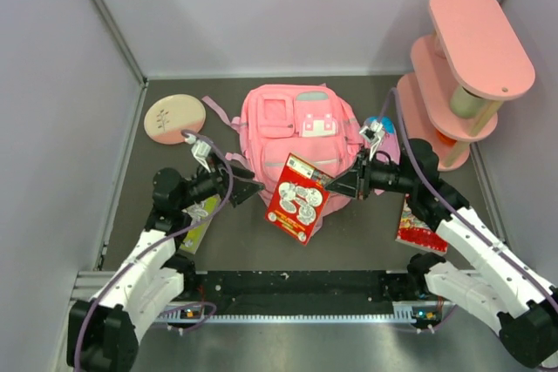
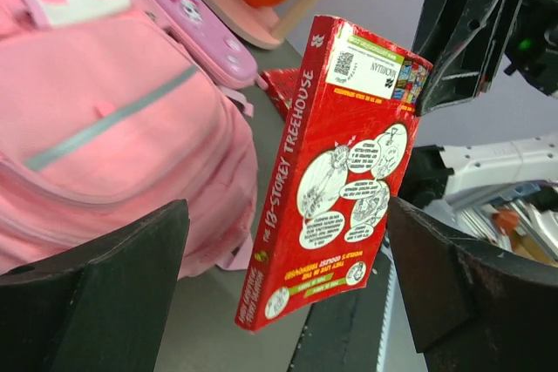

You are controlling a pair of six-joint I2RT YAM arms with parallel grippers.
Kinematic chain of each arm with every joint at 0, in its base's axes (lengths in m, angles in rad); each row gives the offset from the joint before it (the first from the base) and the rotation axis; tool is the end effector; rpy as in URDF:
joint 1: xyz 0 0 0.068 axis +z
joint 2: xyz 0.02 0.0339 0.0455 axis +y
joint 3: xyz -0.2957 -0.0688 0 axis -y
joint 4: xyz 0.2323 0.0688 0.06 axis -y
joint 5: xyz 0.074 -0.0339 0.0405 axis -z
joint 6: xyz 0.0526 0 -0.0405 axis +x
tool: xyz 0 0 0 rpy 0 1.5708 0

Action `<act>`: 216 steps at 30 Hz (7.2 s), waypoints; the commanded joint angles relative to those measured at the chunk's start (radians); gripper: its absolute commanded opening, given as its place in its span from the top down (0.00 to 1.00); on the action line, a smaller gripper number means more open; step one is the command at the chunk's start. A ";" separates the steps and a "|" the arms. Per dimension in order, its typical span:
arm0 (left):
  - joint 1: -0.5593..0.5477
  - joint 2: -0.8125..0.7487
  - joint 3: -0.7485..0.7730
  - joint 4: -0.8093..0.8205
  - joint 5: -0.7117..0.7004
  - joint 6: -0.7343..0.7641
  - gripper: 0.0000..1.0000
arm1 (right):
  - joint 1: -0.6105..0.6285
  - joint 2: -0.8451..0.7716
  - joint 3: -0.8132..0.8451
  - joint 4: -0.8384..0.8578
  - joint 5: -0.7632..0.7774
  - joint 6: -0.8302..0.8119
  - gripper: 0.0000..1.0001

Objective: Pack the student bag
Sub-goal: Pick up the book from the center of the board, then place the book in the student bag.

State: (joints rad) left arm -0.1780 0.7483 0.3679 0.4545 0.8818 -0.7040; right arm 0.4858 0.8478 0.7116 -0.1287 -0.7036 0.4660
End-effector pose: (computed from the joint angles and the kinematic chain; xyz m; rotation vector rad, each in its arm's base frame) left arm 0.1389 -0.0662 0.2921 0.3471 1.6514 -1.3335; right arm 0.1369 0.1108 0.3333 -0.5530 1.8973 1.2875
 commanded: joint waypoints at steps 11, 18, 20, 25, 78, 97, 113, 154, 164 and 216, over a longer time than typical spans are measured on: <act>-0.221 0.183 0.032 0.371 0.002 -0.055 0.01 | -0.010 0.002 0.048 0.103 -0.390 -0.012 1.00; -0.293 0.295 0.057 0.510 0.101 -0.107 0.01 | -0.010 0.057 0.080 0.115 -0.415 -0.036 1.00; -0.328 0.316 0.078 0.535 0.144 -0.109 0.01 | -0.009 0.091 0.092 0.112 -0.415 -0.047 1.00; -0.362 0.373 0.114 0.530 0.178 -0.092 0.17 | -0.009 0.155 0.156 0.046 -0.456 -0.145 1.00; -0.379 0.140 -0.253 0.858 -0.819 -0.535 1.00 | 0.421 0.361 -0.436 1.323 0.558 0.732 0.01; -0.377 0.204 -0.276 0.898 -0.836 -0.566 1.00 | 0.419 0.580 -0.285 1.504 0.432 0.764 0.36; -0.377 0.163 -0.285 0.837 -0.873 -0.517 1.00 | 0.419 0.576 -0.377 1.586 0.463 0.819 0.69; -0.713 0.706 0.522 -0.556 -0.733 0.807 0.07 | 0.412 -0.529 0.006 -0.457 1.362 0.330 1.00; -0.712 0.769 0.598 -0.617 -0.762 0.836 0.76 | 0.412 -0.550 -0.026 -0.465 1.346 0.364 1.00; -0.637 0.493 0.729 -0.435 -1.024 0.520 1.00 | 0.412 -0.595 -0.337 0.067 0.783 0.763 1.00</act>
State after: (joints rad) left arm -0.8082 1.3025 1.1175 -0.1276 -0.1795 -0.1322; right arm 0.8940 0.2317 0.3050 -0.3099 0.1371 1.2327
